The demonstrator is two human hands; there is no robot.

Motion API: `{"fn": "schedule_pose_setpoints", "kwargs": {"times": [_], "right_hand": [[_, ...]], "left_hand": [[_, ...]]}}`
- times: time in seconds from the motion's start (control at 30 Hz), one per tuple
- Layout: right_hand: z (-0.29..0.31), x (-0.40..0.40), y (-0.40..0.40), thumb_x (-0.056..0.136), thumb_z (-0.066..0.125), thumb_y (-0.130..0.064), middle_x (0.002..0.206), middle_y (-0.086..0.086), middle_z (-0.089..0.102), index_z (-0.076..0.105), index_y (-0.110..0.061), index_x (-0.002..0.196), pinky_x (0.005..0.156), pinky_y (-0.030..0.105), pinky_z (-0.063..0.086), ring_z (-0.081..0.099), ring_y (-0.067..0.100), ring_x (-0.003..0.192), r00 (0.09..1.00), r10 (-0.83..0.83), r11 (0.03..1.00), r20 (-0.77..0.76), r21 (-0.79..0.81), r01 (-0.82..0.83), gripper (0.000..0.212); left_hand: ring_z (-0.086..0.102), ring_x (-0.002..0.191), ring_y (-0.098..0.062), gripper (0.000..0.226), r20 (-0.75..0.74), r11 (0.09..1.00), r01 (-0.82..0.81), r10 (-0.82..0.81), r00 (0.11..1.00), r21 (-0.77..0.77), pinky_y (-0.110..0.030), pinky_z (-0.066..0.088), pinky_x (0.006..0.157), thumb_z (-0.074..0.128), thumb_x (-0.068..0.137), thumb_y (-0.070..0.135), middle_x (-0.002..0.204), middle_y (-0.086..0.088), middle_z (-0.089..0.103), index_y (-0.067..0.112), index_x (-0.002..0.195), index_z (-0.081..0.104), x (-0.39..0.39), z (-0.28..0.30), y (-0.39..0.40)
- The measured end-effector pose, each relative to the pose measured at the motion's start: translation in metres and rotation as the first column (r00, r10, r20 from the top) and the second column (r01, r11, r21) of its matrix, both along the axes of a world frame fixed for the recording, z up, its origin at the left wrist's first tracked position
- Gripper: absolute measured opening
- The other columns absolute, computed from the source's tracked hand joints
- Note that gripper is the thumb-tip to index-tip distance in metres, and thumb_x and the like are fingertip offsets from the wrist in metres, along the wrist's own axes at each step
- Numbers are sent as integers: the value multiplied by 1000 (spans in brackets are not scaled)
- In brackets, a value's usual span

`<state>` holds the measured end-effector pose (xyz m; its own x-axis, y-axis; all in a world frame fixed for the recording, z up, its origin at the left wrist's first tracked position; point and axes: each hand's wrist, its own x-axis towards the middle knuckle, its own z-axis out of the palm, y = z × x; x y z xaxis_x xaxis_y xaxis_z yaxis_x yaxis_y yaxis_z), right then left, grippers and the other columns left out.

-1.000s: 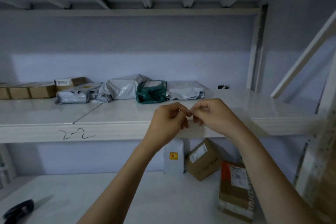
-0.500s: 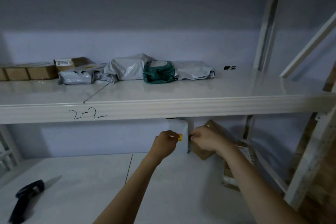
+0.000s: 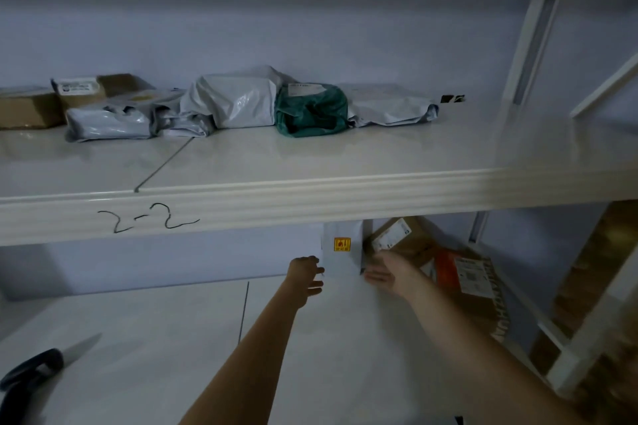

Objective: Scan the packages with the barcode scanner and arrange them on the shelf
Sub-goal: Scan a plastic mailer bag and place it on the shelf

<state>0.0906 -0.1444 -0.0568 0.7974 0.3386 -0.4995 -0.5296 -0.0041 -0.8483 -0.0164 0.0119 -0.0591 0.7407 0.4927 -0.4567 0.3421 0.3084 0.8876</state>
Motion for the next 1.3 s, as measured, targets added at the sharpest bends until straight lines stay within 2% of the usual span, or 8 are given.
{"fn": "schedule_pose_setpoints", "kwargs": {"times": [0.2, 0.37, 0.53, 0.67, 0.83, 1.0, 1.2, 1.3], "right_hand": [[-22, 43, 20, 107, 44, -26, 104, 16, 68, 57, -5, 123, 103, 49, 49, 61, 39, 116, 997, 29, 1000, 68, 3, -29, 29], [-27, 71, 37, 106, 40, -43, 85, 5, 65, 57, -17, 91, 59, 34, 51, 63, 22, 74, 994, 54, 997, 96, -53, -49, 34], [-34, 92, 49, 101, 39, -60, 92, 4, 62, 58, -21, 97, 72, 40, 51, 60, 25, 90, 987, 123, 991, 105, -59, -117, 43], [-40, 112, 60, 98, 42, -62, 96, 3, 61, 58, -21, 97, 101, 40, 48, 58, 24, 103, 982, 140, 990, 128, -35, -136, 45], [-41, 135, 76, 95, 44, -67, 147, 11, 50, 45, -12, 145, 102, 36, 42, 50, 29, 131, 984, 109, 994, 140, -49, -103, 75], [-49, 150, 91, 93, 33, -76, 150, 18, 46, 41, -12, 148, 110, 48, 40, 47, 38, 134, 990, 102, 993, 99, -76, -94, 85], [-62, 153, 85, 100, 39, -61, 141, 17, 54, 47, -16, 142, 96, 56, 50, 57, 38, 120, 987, 154, 988, 43, -20, -153, 61], [-70, 148, 78, 101, 56, -29, 126, 17, 61, 56, -9, 125, 99, 49, 49, 60, 32, 107, 952, 305, 951, 34, -74, -302, 32]], "left_hand": [[53, 102, -34, 37, 8, 997, -45, 45, 999, -58, -42, 45, 93, 39, 103, 25, 130, -16, 57, 2, 128, 52, 44, -29, 8], [50, 116, -34, 53, 24, 990, -73, 77, 997, -123, -43, 39, 103, 32, 103, 41, 144, -12, 48, 8, 143, 44, 80, -45, 21], [39, 136, -37, 59, 26, 986, -44, 48, 998, -162, -50, 31, 114, 27, 103, 47, 151, -12, 39, 12, 149, 36, 107, -60, 33], [39, 135, -39, 61, 71, 986, 0, 12, 997, -165, -52, 30, 114, 27, 101, 51, 150, -15, 40, 11, 148, 35, 128, -63, 45], [32, 141, -34, 67, 130, 987, -54, 74, 989, -152, -48, 27, 112, 24, 101, 57, 156, -12, 33, 13, 151, 29, 157, -61, 58], [31, 142, -35, 74, 143, 982, 25, 2, 990, -186, -52, 27, 110, 21, 97, 66, 157, -10, 31, 18, 154, 22, 165, -68, 64], [52, 113, -36, 53, 159, 958, 45, 0, 987, -283, -57, 48, 95, 37, 100, 53, 126, -17, 52, 9, 127, 51, 153, -85, 80], [60, 91, -22, 25, 64, 997, 66, -63, 996, -46, -37, 55, 86, 64, 91, 16, 111, -13, 61, 5, 113, 59, 141, -93, 85]]}}
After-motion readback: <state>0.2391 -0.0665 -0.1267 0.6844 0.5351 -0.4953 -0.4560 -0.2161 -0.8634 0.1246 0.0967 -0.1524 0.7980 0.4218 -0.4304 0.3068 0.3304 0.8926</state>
